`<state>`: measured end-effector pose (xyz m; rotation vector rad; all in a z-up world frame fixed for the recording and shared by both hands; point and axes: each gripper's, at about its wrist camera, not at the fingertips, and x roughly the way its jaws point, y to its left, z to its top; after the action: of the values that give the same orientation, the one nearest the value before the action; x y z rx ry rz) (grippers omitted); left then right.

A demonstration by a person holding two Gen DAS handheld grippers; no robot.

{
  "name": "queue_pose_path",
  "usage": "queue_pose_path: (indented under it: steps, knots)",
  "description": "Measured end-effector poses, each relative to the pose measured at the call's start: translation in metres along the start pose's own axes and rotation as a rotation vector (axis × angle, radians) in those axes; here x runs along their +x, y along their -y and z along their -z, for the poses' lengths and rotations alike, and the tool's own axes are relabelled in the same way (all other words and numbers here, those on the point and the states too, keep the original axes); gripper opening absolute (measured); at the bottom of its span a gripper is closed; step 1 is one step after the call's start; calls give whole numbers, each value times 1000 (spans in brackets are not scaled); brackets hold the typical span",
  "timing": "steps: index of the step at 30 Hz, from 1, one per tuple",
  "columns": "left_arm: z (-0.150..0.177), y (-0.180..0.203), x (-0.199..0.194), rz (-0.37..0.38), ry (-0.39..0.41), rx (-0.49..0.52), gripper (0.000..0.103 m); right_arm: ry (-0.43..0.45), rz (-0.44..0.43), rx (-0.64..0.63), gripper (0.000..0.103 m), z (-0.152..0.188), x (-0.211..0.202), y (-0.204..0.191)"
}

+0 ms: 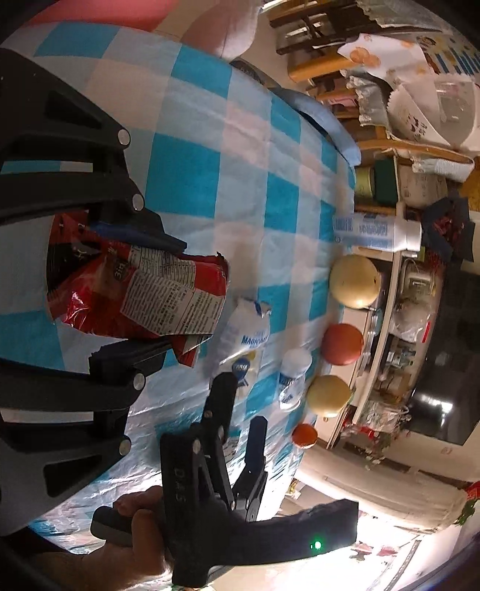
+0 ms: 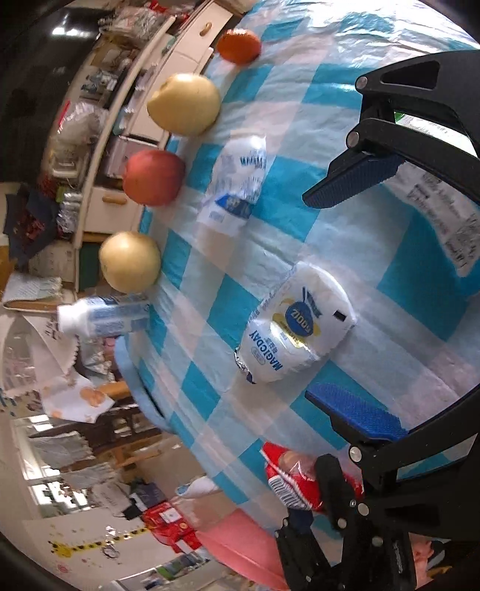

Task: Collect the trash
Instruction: 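Grasp the red snack wrapper with the left gripper while the right approaches the white MAGICDAY pouch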

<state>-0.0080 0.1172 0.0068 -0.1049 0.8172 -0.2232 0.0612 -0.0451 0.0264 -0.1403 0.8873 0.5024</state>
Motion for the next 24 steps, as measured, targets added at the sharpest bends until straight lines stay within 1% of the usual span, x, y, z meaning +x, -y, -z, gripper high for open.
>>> queue_pose_path:
  steps: [6, 11, 12, 13, 14, 15, 17, 24]
  knots:
    - [-2, -8, -2, -14, 17, -33, 45, -37, -28, -17, 94, -14, 18, -7]
    - [-3, -12, -4, -13, 27, -49, 45, -63, -17, -65, 94, -16, 29, -20]
    - [-3, -12, -4, -12, 29, -51, 45, -69, -7, -78, 93, -14, 32, -22]
    - [-3, -13, -5, -10, 31, -55, 45, -73, 1, -87, 89, -14, 33, -24]
    - [-3, -13, -5, -9, 33, -56, 45, -75, 7, -96, 80, -12, 35, -26]
    - [-3, -14, -6, -7, 35, -58, 45, -73, 10, -104, 76, -11, 36, -27]
    - [-3, -15, -6, -6, 38, -65, 45, -64, 3, -109, 74, -10, 35, -29]
    - [-3, -20, -9, 0, 49, -87, 45, -39, -1, -128, 72, -4, 29, -34]
